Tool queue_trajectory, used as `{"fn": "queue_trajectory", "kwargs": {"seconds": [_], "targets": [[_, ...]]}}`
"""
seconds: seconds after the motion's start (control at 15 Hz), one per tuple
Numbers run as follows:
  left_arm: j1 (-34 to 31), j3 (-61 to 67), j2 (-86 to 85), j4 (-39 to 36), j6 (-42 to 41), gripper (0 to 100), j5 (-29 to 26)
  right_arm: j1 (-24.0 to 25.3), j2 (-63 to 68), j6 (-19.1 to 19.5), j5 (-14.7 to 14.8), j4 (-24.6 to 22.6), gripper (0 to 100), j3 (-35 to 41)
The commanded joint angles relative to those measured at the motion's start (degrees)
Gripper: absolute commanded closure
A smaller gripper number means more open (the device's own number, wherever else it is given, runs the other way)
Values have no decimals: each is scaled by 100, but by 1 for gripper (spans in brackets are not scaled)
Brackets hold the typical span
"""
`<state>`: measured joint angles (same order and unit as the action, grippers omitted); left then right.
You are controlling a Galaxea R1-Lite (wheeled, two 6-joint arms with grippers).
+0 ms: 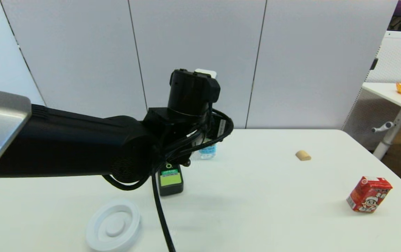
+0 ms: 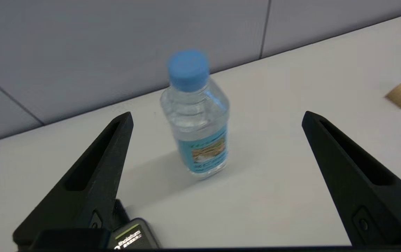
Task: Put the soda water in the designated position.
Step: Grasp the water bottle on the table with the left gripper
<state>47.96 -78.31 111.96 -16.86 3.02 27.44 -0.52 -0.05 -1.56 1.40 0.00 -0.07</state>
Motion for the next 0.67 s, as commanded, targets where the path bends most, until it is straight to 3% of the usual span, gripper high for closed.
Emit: {"fn": "queue_trajectory", "kwargs": {"seconds": [0.07,0.67], "targets": [[-111,158,-16,-37,23,0,60,0,-4,-2,0,0,0,-1],[-102,668,45,-793,146,0,394,0,-4,-2,0,0,0,-1]]}}
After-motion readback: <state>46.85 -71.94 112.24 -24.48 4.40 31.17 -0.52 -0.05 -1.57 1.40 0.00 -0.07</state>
